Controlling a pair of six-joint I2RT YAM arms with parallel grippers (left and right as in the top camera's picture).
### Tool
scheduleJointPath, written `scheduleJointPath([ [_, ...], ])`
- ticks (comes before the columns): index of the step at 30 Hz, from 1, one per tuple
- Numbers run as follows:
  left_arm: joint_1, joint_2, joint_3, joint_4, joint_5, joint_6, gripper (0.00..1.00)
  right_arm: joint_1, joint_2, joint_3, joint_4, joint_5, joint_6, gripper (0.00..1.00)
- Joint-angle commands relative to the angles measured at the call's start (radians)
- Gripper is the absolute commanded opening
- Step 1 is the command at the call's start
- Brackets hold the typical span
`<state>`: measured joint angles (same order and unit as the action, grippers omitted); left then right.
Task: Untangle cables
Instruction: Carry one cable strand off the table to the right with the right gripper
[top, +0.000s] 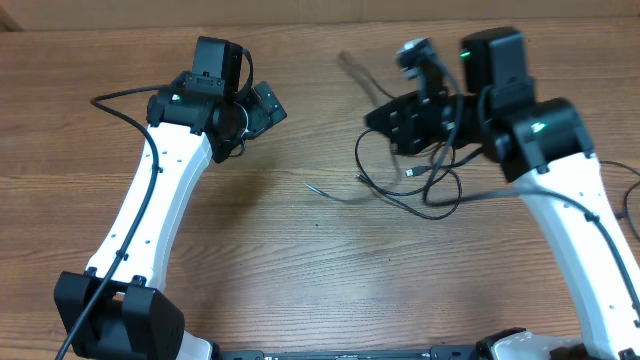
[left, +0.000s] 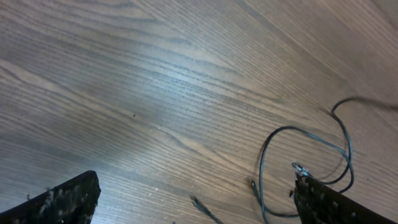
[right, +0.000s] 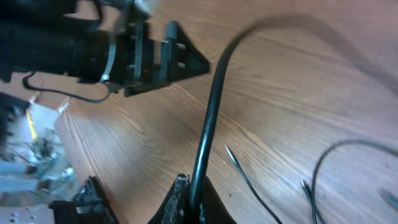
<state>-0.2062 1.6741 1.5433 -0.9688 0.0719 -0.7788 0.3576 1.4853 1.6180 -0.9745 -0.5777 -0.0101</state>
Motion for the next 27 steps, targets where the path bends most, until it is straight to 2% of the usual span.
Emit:
scheduleJointPath([
  [1, 0.000, 0.009, -0.011, -0.016, -0.002, 0.016, 1.00, 0.015, -0.048, 0.083, 0.021, 0.144, -0.017, 0.04],
  [6, 0.000, 0.009, -0.011, -0.030, -0.005, 0.017, 1.00, -0.008, -0.079, 0.255, 0.093, 0.184, -0.018, 0.04],
  [9, 0.000, 0.009, -0.011, -0.029, -0.005, 0.016, 0.99, -0.032, -0.087, 0.307, 0.180, 0.381, -0.029, 0.04],
  [13, 0.000, 0.009, -0.011, -0.029, -0.005, 0.016, 1.00, -0.078, -0.071, 0.307, 0.307, 0.662, -0.138, 0.04],
  [17, 0.000, 0.009, -0.011, -0.029, -0.004, 0.016, 1.00, -0.159, -0.003, 0.307, 0.412, 0.721, -0.218, 0.04],
  [19, 0.000, 0.009, -0.011, -0.029, -0.004, 0.016, 1.00, -0.219, 0.041, 0.307, 0.507, 0.731, -0.262, 0.04],
  [22, 0.000, 0.009, -0.011, -0.029, -0.004, 0.016, 1.00, -0.322, 0.104, 0.307, 0.732, 0.814, -0.264, 0.04],
  [27, 0.000, 0.009, -0.011, -0.029, -0.004, 0.016, 1.00, -0.468, 0.170, 0.307, 1.062, 0.824, -0.264, 0.04],
])
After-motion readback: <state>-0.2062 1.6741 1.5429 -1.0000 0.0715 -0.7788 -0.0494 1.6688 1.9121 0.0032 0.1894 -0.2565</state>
